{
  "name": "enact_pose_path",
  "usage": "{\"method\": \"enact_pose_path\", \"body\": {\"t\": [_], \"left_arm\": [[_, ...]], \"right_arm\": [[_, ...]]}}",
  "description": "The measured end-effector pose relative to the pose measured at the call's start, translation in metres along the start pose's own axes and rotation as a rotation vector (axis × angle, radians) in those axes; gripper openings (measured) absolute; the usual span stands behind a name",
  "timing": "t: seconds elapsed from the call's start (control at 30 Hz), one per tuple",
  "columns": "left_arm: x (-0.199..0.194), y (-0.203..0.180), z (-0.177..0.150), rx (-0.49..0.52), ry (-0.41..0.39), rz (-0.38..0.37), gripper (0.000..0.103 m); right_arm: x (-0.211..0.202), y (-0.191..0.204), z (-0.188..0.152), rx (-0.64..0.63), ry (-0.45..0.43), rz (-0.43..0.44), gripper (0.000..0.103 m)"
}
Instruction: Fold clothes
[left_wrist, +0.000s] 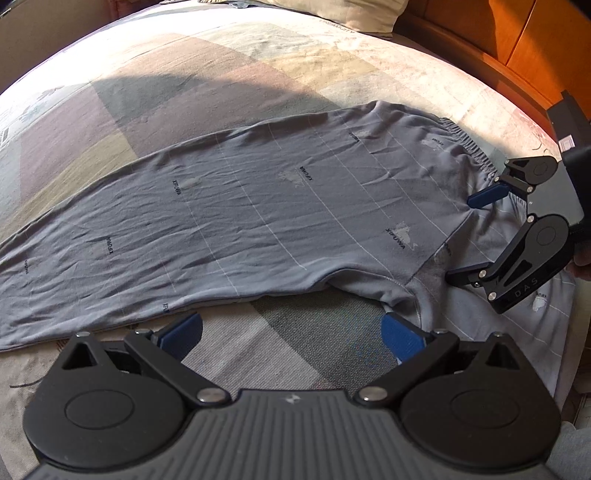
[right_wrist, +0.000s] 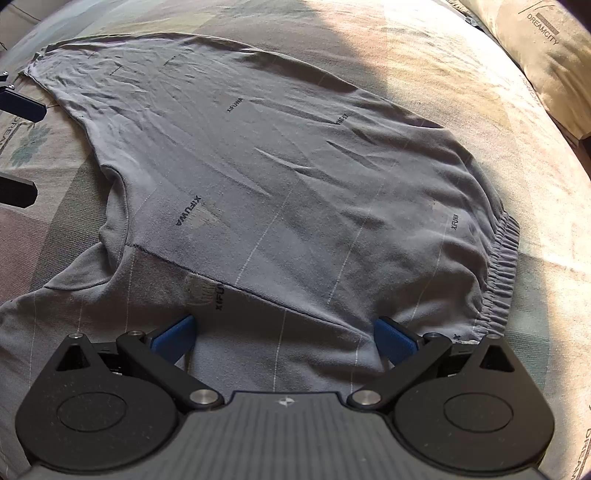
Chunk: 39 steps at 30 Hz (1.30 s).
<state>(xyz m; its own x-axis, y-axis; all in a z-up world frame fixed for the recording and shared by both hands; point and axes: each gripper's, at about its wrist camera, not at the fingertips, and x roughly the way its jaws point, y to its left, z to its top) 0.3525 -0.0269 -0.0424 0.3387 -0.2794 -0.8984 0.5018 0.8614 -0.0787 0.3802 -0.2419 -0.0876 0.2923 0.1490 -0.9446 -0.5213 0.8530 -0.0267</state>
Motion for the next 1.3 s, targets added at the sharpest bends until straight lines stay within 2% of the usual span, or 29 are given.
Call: {"method": "enact_pose_path", "body": {"t": [0.2,0.4,0.5,0.77,1.03,1.3], "left_arm": [[0.013,-0.003,0.02,0.003,-0.012,-0.029,0.102],[0.029,-0.003,0.05,0.069,-0.035,-0.031,0.102],[0.045,-0.003,0.058,0.069,-0.038,-0.04,0.102],[0.074,0.011,0.053,-0.057,-0.005,-0.07,0.102],[0.076,0.019,0.057,-0.089,0.002,-0.093,0.102],[0.075,0.019,0.052,-0.046,-0.016,-0.1,0.102]], "right_arm": [[0.001,-0.005,0.012,-0.025,0.077,0.04,0.103],[0.002,-0.014,0.017,-0.01,0.073,0.051,0.103],[0.003,-0.018,0.019,-0.002,0.069,0.056,0.103],[0.003,-0.023,0.02,0.009,0.051,0.059,0.103],[0.005,-0.023,0.021,-0.003,0.048,0.051,0.103],[0.005,-0.021,0.02,-0.003,0.035,0.044,0.103]]}}
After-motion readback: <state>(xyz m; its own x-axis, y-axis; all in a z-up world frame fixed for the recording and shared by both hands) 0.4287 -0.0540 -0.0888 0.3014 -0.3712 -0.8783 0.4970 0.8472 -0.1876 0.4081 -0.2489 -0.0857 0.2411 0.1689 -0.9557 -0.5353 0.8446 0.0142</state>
